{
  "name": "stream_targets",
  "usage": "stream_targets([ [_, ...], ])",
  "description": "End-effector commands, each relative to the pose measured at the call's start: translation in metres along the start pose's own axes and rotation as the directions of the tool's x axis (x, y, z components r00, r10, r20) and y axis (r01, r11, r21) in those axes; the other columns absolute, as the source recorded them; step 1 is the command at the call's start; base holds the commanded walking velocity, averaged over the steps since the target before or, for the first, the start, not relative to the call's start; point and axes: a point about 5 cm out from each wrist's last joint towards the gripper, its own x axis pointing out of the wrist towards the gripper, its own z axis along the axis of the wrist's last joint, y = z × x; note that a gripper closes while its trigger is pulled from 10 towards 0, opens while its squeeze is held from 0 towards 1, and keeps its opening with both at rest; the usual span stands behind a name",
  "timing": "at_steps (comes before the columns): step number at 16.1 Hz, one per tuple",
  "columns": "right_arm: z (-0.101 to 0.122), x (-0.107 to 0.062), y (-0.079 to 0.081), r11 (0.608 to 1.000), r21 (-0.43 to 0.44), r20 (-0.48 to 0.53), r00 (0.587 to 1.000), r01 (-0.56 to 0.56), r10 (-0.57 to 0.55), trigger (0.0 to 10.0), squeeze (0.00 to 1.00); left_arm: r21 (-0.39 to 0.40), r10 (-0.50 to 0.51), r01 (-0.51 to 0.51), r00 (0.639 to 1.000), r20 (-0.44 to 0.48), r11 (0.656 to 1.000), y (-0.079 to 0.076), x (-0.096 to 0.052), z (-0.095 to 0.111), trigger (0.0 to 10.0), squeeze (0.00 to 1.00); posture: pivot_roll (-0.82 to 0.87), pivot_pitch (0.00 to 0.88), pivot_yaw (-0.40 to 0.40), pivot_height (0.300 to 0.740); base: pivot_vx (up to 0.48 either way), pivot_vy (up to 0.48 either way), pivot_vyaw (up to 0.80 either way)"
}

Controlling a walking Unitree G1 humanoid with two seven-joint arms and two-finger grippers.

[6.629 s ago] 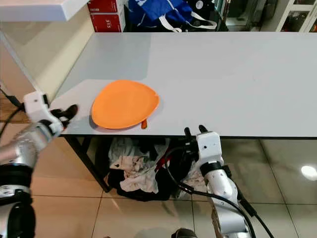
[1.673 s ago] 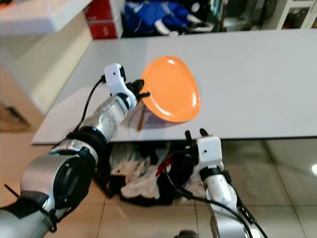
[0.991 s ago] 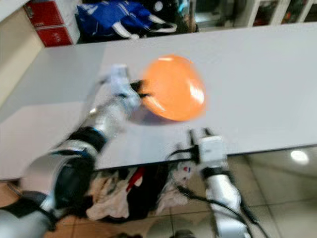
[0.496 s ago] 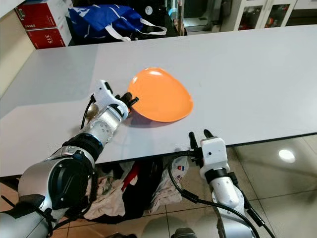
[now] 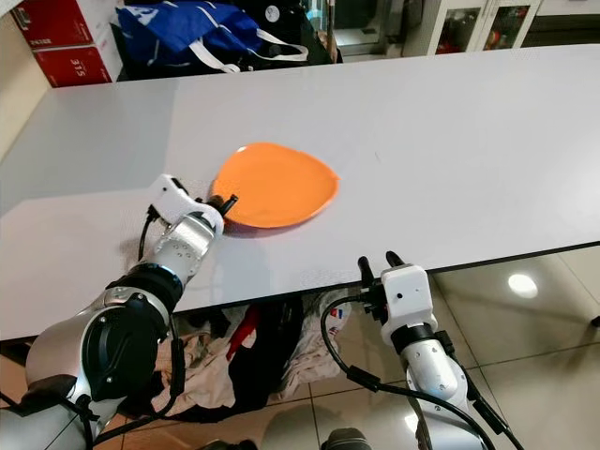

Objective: Setting the table

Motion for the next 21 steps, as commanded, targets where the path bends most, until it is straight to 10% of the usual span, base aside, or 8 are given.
stream_targets([
  [1,0.007,0.002,-0.001,1.000,0.001,0.020,1.000,-0.001,0.001,10.0,0.00,0.006,0.132,-0.132,0.991,-0.032,0.991,0.022,0.000,-0.008,0.0,0.00,-0.32,0.052,0.066,0.740,0.000,0.000,0.00],
  [12,0.006,0.004,0.001,1.000,0.002,0.014,1.000,-0.024,0.024,10.0,0.00,0.055,0.290,-0.286,0.952,-0.099,0.957,0.047,-0.006,-0.030,0.0,0.00,-0.30,0.051,0.070,0.740,0.000,0.000,0.00],
  [13,0.006,0.005,0.002,1.000,0.003,0.014,1.000,-0.026,0.026,10.0,0.00,0.069,0.303,-0.297,0.948,-0.100,0.952,0.050,-0.007,-0.031,10.0,0.00,-0.30,0.051,0.069,0.740,0.000,0.000,0.00],
  [14,0.006,0.005,0.002,1.000,0.004,0.014,1.000,-0.026,0.026,10.0,0.00,0.076,0.309,-0.302,0.946,-0.100,0.950,0.051,-0.007,-0.031,10.0,0.00,-0.30,0.051,0.069,0.740,0.000,0.000,0.00],
  [15,0.006,0.007,0.003,1.000,0.004,0.017,0.999,-0.028,0.027,10.0,0.00,0.097,0.322,-0.313,0.942,-0.095,0.945,0.055,-0.007,-0.031,10.0,0.95,-0.30,0.045,0.071,0.740,0.000,0.000,0.00],
  [21,0.007,0.011,0.003,1.000,0.007,0.025,0.999,-0.024,0.024,10.0,0.00,0.153,0.297,-0.289,0.954,-0.032,0.945,0.052,-0.007,-0.018,10.0,1.00,-0.29,0.041,0.068,0.740,0.000,0.000,0.00],
])
